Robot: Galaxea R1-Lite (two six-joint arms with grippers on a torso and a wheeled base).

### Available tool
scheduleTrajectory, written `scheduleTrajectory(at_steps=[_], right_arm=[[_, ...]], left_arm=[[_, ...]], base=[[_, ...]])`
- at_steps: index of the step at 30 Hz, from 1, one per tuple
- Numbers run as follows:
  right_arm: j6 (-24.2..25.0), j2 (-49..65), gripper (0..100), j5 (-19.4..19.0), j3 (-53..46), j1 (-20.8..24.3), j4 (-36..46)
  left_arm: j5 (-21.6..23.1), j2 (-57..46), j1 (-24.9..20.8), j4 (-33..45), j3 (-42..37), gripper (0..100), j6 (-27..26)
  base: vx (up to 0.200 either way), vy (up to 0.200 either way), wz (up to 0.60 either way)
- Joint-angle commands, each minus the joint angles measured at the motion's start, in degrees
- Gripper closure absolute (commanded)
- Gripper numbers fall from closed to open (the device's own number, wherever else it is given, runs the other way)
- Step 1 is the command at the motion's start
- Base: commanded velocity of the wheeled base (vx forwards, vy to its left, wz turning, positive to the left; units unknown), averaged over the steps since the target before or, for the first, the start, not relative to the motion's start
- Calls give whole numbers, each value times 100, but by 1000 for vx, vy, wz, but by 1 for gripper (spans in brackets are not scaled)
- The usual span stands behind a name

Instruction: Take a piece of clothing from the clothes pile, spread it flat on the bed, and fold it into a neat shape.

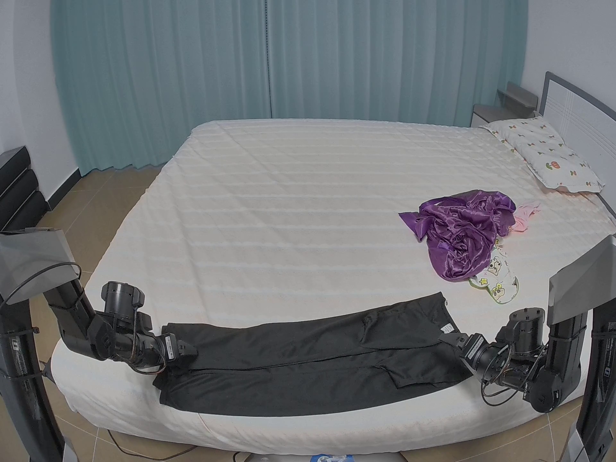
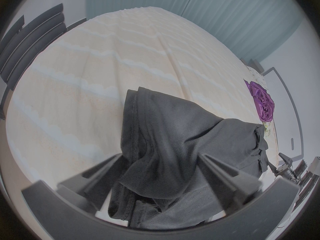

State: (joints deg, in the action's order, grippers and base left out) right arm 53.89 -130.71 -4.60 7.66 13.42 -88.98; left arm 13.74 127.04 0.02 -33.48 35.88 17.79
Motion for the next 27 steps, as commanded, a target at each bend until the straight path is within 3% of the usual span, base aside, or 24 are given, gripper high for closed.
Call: scheduleTrajectory(at_steps=[1, 25, 27], right_arm=[[-2, -7, 0, -6, -1, 3, -102], [-2, 19, 0, -6, -1, -6, -102], [-2, 19, 0, -6, 8, -6, -102]], left_arm=[[-3, 23, -11, -1, -72, 100, -3], [68, -452, 332, 16, -169, 100, 32], [68, -452, 323, 16, -160, 100, 41]], base=[[0, 0, 0], [0, 0, 0], [-200, 0, 0]])
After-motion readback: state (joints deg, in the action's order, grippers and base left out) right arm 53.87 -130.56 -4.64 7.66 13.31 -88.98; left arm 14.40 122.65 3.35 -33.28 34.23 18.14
